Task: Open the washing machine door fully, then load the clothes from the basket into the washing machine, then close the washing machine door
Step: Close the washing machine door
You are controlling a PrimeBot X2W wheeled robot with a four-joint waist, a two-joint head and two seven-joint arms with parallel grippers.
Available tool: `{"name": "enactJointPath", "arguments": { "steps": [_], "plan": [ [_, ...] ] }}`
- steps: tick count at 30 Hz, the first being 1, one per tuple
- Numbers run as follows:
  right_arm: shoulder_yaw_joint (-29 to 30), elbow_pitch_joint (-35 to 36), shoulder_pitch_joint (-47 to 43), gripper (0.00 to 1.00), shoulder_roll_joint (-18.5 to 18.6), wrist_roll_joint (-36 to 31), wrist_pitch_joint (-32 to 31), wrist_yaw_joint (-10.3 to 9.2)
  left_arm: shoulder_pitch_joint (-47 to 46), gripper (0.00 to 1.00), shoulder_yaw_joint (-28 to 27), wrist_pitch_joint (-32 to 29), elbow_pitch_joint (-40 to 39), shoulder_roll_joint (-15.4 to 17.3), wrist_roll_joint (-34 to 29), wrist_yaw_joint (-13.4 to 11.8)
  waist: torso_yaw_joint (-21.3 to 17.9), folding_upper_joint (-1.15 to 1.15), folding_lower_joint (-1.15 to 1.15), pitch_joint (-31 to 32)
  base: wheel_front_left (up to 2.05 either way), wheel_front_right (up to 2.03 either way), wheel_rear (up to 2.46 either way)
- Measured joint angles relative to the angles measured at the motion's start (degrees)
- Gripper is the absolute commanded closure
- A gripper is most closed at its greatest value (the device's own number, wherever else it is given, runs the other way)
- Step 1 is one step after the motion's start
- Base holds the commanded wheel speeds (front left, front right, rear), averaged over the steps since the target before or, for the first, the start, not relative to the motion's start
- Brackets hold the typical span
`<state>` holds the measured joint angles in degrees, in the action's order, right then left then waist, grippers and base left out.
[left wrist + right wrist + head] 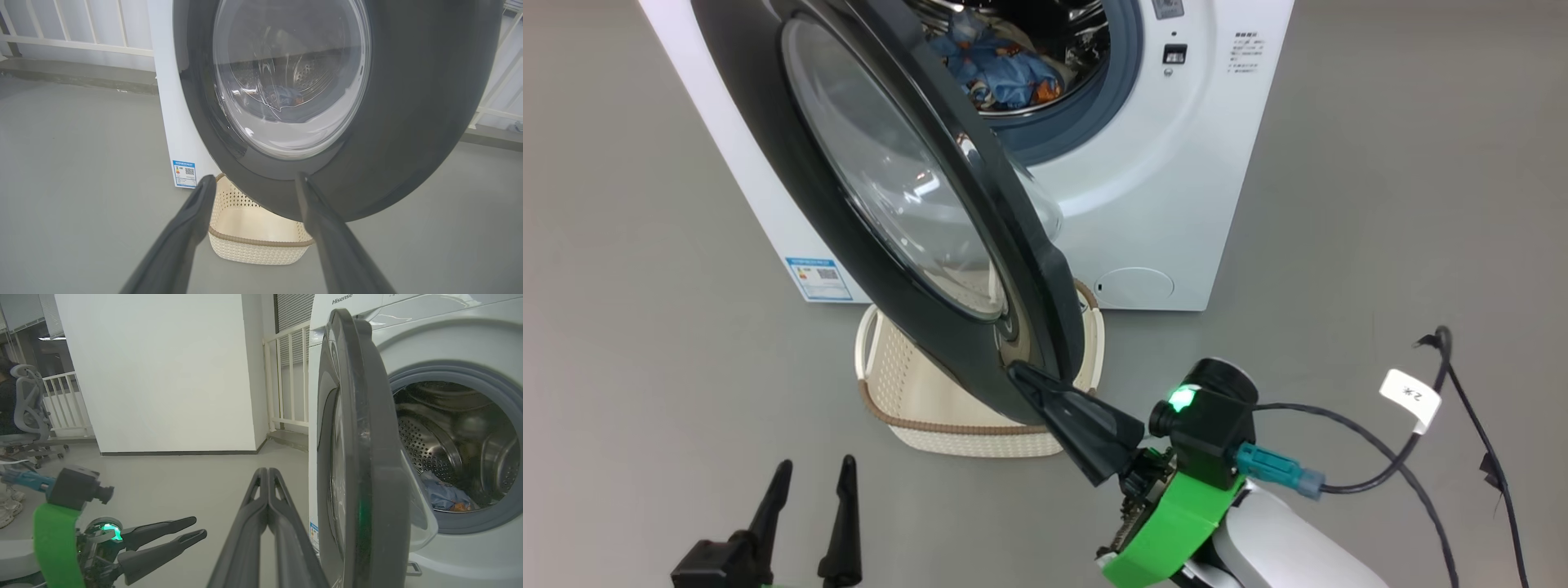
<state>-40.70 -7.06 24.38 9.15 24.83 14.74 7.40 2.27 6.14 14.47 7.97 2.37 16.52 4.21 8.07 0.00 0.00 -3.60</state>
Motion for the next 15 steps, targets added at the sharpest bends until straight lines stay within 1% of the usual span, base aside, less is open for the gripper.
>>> {"name": "enactJointPath", "arguments": {
  "steps": [8,15],
  "plan": [
    [0.81,-4.12,0.25,1.00,-0.85,1.00,-0.01,0.00,-1.55,0.00,2.49,0.00,-0.75,0.00,1.36,-0.46,1.14,0.00,0.00,-1.15,0.00,0.00,0.00],
    [2.23,-6.80,0.96,1.00,-1.12,1.78,0.00,0.00,-1.59,0.00,3.31,0.00,-1.35,0.00,2.48,-1.03,2.63,0.00,0.00,-1.90,0.00,0.00,0.00]
  ]
}}
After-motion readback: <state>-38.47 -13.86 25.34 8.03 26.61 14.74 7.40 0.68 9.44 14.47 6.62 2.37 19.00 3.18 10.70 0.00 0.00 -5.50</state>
